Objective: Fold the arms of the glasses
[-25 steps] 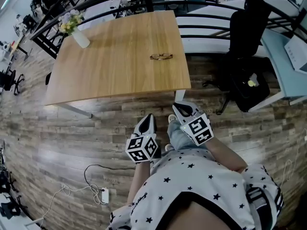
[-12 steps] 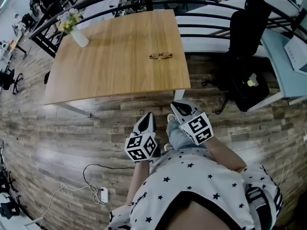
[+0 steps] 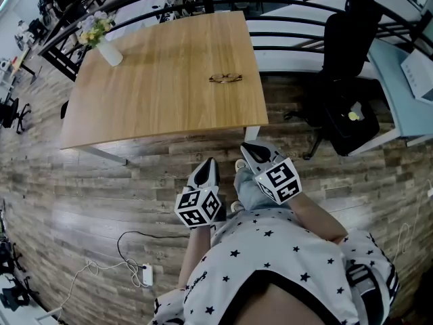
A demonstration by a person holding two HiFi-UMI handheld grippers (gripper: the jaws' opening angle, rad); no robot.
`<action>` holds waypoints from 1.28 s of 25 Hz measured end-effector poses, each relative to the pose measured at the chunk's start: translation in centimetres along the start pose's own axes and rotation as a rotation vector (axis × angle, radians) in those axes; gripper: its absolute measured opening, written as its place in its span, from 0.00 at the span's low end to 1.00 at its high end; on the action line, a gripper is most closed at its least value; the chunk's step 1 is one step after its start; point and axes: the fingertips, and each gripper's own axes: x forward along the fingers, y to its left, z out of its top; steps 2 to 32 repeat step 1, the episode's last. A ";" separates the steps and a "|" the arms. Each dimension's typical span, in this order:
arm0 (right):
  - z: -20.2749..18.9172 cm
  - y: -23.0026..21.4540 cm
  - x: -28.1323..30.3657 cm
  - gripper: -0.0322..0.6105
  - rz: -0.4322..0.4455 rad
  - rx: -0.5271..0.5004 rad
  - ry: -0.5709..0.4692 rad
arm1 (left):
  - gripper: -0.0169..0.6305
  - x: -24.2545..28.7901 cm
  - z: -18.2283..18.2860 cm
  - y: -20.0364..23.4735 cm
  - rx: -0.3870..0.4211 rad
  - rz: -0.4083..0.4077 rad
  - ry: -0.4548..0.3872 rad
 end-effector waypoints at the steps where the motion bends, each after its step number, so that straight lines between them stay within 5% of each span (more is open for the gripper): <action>1: -0.1 -0.1 0.0 0.07 0.001 0.002 0.000 | 0.04 0.1 -0.1 0.0 -0.001 0.000 0.000; 32: -0.1 -0.1 0.0 0.07 0.001 0.002 0.000 | 0.04 0.1 -0.1 0.0 -0.001 0.000 0.000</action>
